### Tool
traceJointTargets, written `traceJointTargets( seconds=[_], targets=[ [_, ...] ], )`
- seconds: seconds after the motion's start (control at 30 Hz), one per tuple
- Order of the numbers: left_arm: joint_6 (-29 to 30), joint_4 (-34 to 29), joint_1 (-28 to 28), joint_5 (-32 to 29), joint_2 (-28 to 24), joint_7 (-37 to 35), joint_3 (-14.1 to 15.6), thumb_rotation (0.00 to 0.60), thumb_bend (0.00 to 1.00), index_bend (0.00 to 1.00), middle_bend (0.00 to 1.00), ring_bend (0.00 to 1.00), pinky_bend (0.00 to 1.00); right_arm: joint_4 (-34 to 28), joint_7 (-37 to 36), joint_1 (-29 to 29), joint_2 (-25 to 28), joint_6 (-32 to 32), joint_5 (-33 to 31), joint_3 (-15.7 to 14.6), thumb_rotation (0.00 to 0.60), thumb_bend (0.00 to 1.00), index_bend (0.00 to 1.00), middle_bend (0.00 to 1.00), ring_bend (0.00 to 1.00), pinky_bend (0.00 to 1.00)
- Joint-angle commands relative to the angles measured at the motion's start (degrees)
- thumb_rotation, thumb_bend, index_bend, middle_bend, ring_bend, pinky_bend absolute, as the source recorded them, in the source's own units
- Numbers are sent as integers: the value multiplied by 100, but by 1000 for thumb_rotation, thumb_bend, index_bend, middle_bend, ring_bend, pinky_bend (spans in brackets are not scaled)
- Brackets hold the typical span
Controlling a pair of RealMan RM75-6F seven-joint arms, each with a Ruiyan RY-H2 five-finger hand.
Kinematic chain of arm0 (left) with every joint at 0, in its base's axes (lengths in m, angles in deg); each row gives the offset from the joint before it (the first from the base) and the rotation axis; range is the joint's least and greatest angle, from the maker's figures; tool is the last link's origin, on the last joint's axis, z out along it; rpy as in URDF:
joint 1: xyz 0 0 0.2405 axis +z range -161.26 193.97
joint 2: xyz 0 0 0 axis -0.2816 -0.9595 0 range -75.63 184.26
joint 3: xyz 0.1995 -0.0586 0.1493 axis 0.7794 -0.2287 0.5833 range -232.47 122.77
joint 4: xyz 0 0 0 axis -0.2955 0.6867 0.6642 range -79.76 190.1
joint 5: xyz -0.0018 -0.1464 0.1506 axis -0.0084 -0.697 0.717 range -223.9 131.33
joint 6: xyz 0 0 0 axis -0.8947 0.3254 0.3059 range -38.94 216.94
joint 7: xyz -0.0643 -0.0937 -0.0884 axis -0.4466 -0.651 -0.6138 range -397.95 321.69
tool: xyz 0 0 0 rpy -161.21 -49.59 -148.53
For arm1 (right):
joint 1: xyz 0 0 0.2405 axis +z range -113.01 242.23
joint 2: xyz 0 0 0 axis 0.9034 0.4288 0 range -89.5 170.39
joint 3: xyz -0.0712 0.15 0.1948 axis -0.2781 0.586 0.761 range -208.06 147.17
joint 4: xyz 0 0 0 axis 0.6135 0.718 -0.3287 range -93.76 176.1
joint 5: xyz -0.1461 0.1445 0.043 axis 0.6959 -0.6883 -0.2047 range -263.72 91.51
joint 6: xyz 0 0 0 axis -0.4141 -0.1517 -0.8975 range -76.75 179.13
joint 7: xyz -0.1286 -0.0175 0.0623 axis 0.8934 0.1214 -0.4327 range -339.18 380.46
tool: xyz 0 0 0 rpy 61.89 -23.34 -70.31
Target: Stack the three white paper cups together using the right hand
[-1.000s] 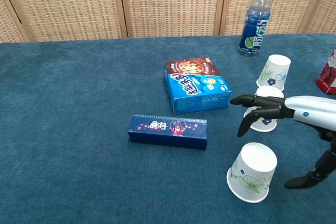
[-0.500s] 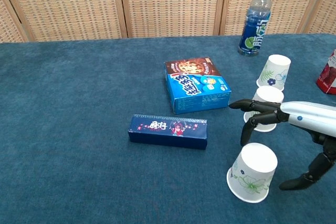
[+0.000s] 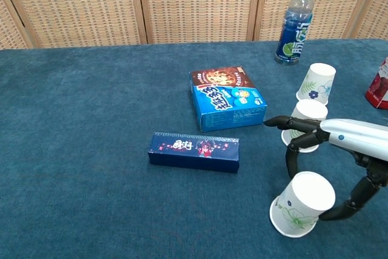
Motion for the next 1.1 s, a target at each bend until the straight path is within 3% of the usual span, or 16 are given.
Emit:
traceJointTargets(
  seconds=[0.03,0.27,0.67,0.87,1.1],
  targets=[
    [-3,2,-1,-6,2,1,-4,600,79,0,0,0,0,-94,53,15,56,-52,37,10,600,158,545,25,0,0],
    [25,3,8,-3,-3,-18,-11,600,79,0,0,0,0,-623,152,82,444,-225,-78,265,600,158,545,25,0,0],
    [13,0,3,8,-2,-33,-1,600,79,0,0,0,0,-1223,661,231,1011,-471,-764,1169,600,158,545,25,0,0],
    [-10,-10,-11,-18,-17,-38,-19,600,80,0,0,0,0,-1097,751,399,1046,-131,-1285,1432,600,159,546,25,0,0],
    [-121,36,-56,-108,12,-34,-38,600,79,0,0,0,0,-583,770,506,799,317,-1857,1484,600,158,549,29,0,0]
  ],
)
